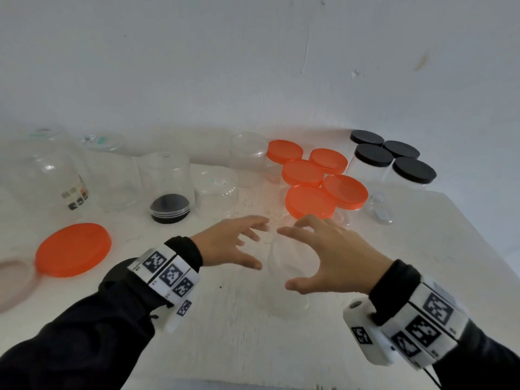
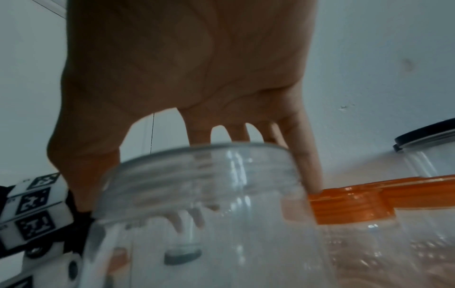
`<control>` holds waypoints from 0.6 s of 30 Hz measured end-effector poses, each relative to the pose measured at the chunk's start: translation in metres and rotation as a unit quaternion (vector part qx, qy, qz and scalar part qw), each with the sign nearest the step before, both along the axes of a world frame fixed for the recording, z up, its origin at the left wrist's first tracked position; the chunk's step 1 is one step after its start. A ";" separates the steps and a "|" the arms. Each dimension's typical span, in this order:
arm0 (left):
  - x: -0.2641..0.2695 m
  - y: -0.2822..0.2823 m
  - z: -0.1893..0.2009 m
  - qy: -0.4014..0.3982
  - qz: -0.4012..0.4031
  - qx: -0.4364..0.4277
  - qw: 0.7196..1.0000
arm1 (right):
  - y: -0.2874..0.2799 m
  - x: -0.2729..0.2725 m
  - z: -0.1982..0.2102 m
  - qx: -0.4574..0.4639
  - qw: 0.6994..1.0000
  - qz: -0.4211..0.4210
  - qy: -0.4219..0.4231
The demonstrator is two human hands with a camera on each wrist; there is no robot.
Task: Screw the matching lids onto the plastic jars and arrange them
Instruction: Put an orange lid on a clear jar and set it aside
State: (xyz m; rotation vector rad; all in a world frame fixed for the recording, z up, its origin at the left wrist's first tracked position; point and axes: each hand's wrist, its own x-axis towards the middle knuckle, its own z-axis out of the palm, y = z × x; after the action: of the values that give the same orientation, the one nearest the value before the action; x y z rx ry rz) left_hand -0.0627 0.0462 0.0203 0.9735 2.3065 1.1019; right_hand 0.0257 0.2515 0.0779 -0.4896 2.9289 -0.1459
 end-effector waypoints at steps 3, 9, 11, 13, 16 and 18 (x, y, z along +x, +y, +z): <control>-0.020 -0.029 0.022 0.126 0.125 0.089 0.980 | -0.001 -0.004 0.005 0.003 1.000 -0.002 0.020; -0.079 -0.071 0.024 0.390 0.297 -0.006 0.872 | -0.013 -0.030 0.019 -0.107 0.986 -0.020 0.123; -0.092 -0.077 0.018 0.405 0.310 -0.095 0.855 | -0.023 -0.043 0.015 -0.122 0.979 -0.027 0.162; -0.100 -0.081 0.012 0.394 0.311 -0.166 0.849 | -0.032 -0.056 0.007 -0.124 0.975 -0.039 0.182; -0.107 -0.085 0.002 0.350 0.323 -0.255 0.842 | -0.042 -0.073 -0.003 -0.122 0.971 -0.061 0.197; -0.109 -0.088 -0.002 0.327 0.332 -0.279 0.840 | -0.045 -0.082 -0.007 -0.119 0.970 -0.077 0.198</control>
State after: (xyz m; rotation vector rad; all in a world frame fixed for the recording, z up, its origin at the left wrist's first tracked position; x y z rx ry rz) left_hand -0.1717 -0.0414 0.0180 0.3162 3.3916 0.1860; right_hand -0.0559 0.2068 0.0714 -0.3548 3.3616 -0.4750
